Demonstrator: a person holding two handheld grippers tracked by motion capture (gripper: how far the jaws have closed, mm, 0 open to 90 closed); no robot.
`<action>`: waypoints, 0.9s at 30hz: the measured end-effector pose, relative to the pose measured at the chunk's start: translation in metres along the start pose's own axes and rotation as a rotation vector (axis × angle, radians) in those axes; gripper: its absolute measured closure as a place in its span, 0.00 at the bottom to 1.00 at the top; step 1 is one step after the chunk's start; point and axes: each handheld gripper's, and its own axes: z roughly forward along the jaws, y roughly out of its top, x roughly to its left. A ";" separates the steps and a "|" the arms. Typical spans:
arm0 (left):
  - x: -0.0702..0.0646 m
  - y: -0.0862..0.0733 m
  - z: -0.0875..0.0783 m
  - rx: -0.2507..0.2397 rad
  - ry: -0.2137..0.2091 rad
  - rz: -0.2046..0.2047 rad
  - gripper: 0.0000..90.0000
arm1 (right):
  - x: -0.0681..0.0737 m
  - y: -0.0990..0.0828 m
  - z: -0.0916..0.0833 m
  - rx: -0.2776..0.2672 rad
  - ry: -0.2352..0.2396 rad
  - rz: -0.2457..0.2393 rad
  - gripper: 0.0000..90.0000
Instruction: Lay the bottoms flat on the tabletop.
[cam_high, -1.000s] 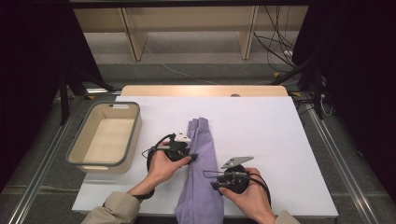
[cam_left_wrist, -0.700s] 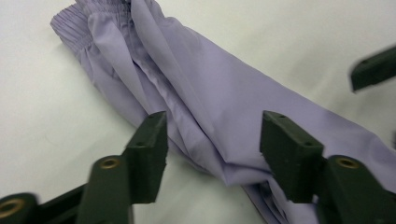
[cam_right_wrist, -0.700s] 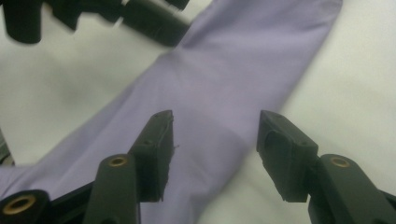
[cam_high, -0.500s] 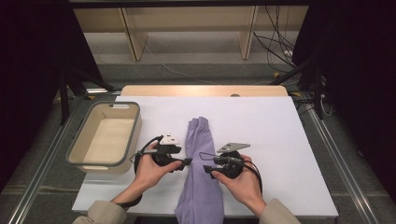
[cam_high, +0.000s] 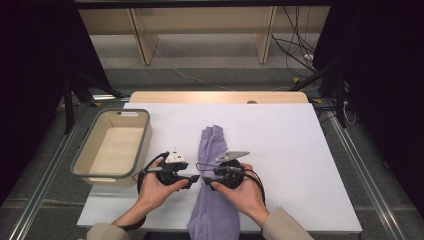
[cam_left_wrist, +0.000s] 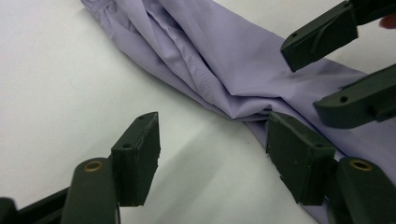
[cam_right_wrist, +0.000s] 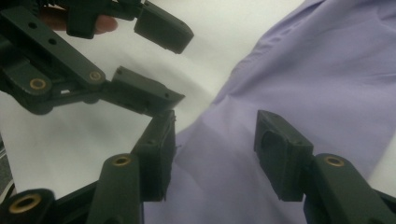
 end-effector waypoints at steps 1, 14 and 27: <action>0.000 0.000 0.000 -0.002 -0.002 -0.001 0.39 | 0.001 0.001 0.002 0.000 0.002 0.001 0.54; -0.004 -0.001 0.004 0.006 -0.002 0.021 0.39 | -0.002 -0.004 0.006 0.032 -0.013 -0.001 0.92; -0.008 -0.003 0.007 0.013 0.003 0.043 0.39 | -0.006 -0.003 -0.012 0.007 -0.037 0.029 0.98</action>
